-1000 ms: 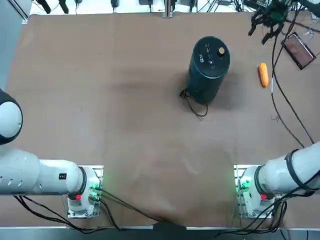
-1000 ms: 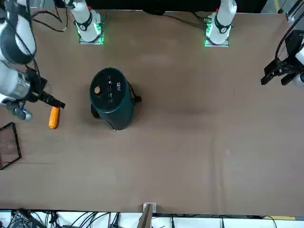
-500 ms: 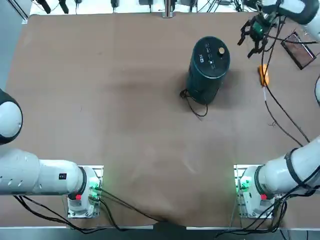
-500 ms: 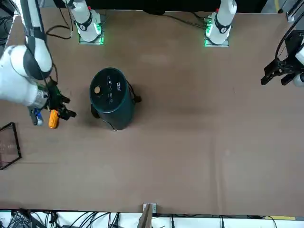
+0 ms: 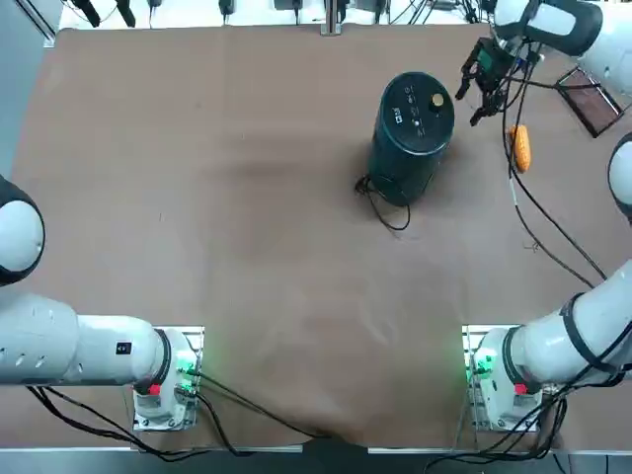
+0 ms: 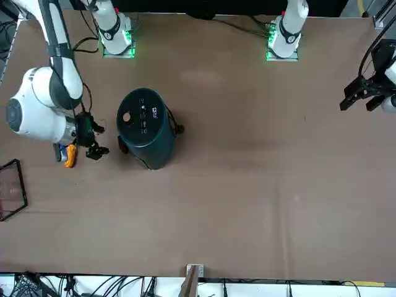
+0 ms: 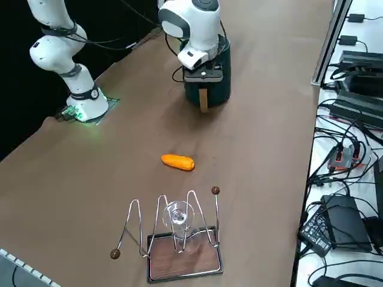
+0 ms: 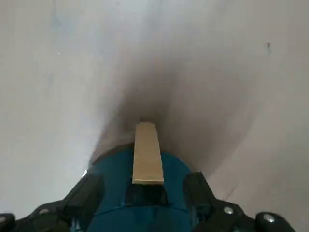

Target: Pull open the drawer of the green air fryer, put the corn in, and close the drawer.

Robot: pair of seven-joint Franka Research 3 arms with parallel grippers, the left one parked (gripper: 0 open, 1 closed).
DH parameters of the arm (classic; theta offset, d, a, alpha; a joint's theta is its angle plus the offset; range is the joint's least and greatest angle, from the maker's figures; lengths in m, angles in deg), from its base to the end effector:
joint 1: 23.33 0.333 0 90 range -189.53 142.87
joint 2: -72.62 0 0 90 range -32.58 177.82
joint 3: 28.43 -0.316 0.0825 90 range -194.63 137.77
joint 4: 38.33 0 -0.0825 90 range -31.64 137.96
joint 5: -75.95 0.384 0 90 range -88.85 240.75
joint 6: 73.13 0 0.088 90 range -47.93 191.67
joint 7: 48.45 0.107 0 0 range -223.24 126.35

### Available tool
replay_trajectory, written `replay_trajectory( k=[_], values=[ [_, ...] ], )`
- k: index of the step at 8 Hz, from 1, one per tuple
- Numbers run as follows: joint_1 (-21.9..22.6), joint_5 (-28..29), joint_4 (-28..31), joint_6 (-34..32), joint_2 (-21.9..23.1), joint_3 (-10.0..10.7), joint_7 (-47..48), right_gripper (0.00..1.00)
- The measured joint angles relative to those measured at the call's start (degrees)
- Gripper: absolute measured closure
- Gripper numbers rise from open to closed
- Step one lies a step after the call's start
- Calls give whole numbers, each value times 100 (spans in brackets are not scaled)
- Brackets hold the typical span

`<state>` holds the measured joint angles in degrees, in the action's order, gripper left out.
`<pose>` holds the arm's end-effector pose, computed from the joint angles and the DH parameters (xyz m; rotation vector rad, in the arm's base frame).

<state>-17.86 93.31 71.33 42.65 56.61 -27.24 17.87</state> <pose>0.5934 0.0623 0.3387 -2.4441 1.7424 0.4334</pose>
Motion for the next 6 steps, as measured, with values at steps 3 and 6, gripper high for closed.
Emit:
replay_trajectory(
  k=[3,6],
  values=[
    [210,1,148,267,-111,-3,571,1],
    [214,2,165,306,-161,6,615,0]
  ],
)
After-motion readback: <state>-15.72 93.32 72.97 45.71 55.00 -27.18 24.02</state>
